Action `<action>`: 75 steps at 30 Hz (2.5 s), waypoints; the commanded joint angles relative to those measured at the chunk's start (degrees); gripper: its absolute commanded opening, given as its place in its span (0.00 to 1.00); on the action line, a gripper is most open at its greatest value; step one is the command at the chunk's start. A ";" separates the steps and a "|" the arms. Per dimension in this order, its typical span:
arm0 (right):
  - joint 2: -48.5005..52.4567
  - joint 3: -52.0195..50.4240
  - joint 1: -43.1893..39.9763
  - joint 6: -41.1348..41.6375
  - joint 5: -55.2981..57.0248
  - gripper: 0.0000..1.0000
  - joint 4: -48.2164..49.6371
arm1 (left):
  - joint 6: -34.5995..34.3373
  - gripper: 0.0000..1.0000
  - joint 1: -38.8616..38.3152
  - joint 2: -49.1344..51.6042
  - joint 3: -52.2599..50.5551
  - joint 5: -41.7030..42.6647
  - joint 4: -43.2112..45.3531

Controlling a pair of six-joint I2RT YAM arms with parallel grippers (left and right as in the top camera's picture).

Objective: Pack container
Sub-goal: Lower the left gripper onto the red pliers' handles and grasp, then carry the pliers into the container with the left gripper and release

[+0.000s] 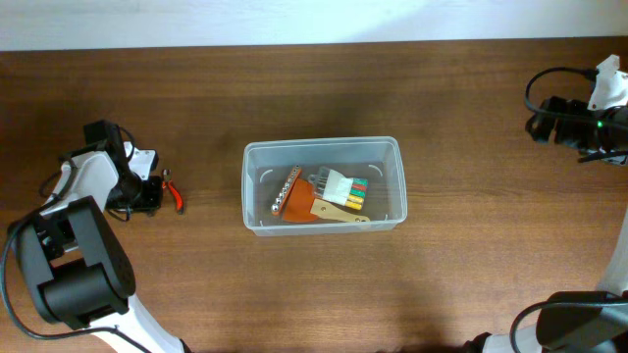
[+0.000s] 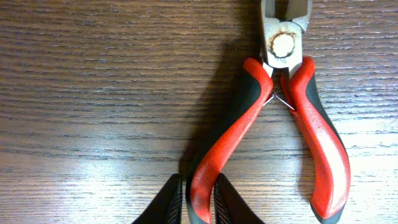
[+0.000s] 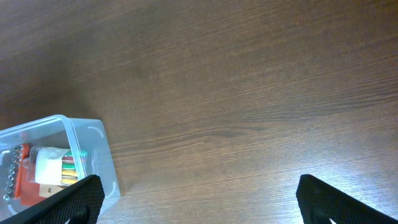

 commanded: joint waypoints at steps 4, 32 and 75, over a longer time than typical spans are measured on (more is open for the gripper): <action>0.44 -0.52 0.37 -0.52 -0.72 0.99 -0.37 | -0.22 0.15 -1.75 1.16 1.05 -0.15 0.13; 0.44 -0.52 0.37 -0.52 -0.70 0.99 -0.37 | -0.42 0.02 -4.70 1.14 13.25 0.13 -11.69; 0.44 -0.52 0.37 -0.72 0.57 0.99 0.33 | 16.35 0.02 -45.94 17.77 37.35 -0.55 -29.40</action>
